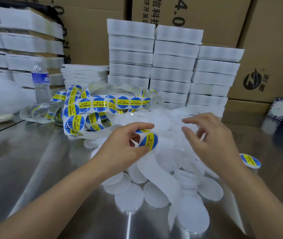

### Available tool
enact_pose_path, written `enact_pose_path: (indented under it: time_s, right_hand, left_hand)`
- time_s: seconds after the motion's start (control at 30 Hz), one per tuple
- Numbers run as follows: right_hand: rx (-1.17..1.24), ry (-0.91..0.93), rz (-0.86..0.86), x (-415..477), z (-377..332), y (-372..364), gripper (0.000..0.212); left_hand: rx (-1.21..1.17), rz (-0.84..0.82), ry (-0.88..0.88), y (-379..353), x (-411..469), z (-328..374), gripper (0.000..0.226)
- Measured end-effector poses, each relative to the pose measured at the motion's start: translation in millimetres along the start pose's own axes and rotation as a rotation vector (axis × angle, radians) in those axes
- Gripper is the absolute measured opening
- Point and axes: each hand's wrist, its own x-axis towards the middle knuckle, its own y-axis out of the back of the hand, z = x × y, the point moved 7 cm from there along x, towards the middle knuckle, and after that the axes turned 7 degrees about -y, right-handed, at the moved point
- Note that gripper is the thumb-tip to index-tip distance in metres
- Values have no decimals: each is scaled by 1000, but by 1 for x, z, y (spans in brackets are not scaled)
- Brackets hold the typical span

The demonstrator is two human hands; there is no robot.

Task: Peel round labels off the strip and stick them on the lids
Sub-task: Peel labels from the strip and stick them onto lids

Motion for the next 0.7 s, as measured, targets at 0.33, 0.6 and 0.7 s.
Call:
enact_pose_path:
  time_s: [0.33,0.6,0.7]
  right_hand:
    - [83,260,16,-34,-47,-21,17]
    - [66,233,46,-33,-45,-19,10]
    - [108,221,62,-32,-43,-17,8]
  left_hand:
    - [28,-50,-37,-4,-1,5,43]
    - [72,-60,-55,-4,-2,8,45]
    - [73,-54,-54,-4,-2,8,43]
